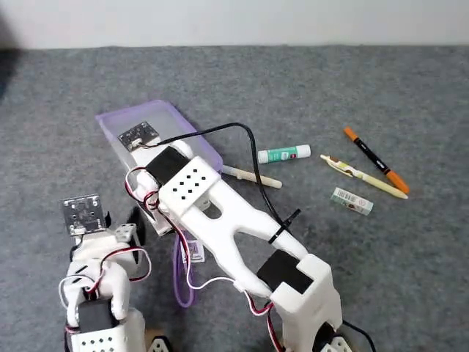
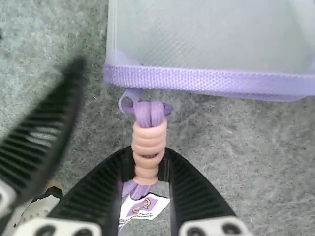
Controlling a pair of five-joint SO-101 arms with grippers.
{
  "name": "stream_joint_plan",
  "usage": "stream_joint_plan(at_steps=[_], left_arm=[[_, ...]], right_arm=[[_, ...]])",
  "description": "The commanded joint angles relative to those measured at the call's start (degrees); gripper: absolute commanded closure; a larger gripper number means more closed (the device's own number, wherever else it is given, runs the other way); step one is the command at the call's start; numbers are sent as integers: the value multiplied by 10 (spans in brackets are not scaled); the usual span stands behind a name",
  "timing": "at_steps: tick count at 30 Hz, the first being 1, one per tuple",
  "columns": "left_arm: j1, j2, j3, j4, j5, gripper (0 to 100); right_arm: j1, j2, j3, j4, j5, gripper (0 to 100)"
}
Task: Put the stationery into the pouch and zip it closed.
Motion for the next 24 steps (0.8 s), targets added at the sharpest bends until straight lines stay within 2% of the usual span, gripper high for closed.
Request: stream_joint_plan(at_steps=[1,6,11,18,24], left_arm=[[32,-9,-12,4,29,757],[76,-9,-10,4,61,757],[63,-9,-12,10,57,757],[63,-9,-81,95,58,757],[77,-9,-87,98,57,757]], right_arm=[[11,-39,-24,7,6,991],[11,-39,-24,7,6,991],[11,-68,-24,7,6,991],[12,-83,-23,7,6,991],[12,-87,-23,7,6,991]])
